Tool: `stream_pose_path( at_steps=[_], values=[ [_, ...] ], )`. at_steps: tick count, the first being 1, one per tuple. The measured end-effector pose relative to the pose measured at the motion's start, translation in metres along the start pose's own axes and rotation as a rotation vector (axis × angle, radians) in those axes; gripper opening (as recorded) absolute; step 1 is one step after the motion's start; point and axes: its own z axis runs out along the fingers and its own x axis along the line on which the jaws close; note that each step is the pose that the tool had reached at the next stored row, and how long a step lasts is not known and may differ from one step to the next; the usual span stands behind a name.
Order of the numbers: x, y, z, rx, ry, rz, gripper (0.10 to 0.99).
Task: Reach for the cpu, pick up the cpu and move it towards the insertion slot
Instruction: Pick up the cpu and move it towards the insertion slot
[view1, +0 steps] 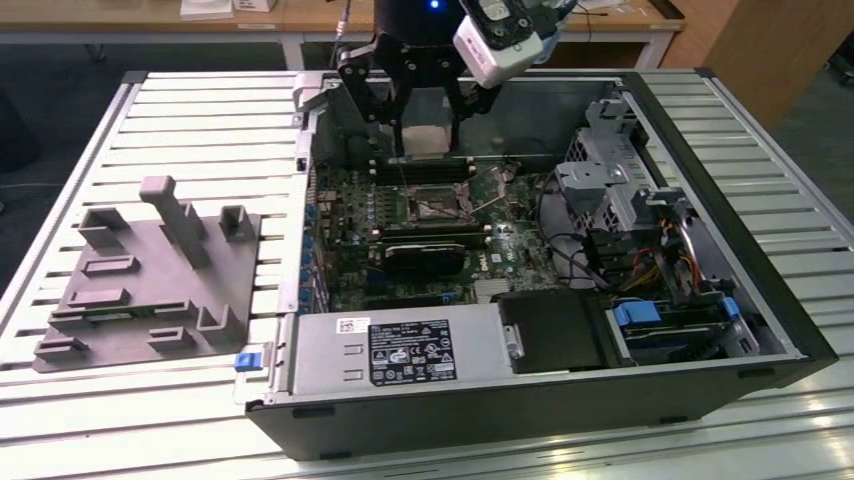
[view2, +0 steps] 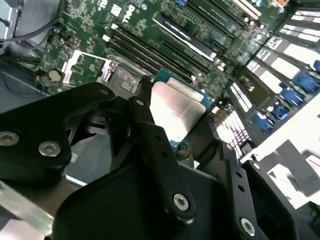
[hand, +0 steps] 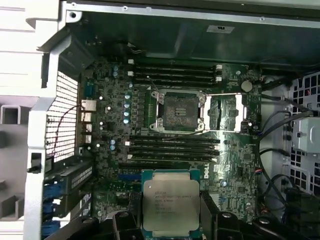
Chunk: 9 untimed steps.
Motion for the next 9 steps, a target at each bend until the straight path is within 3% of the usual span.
stream_pose_path(
  at_steps=[9],
  values=[
    [-0.0213,0.0055,0.0133,0.0,0.0132,0.0,0.545]
  ],
)
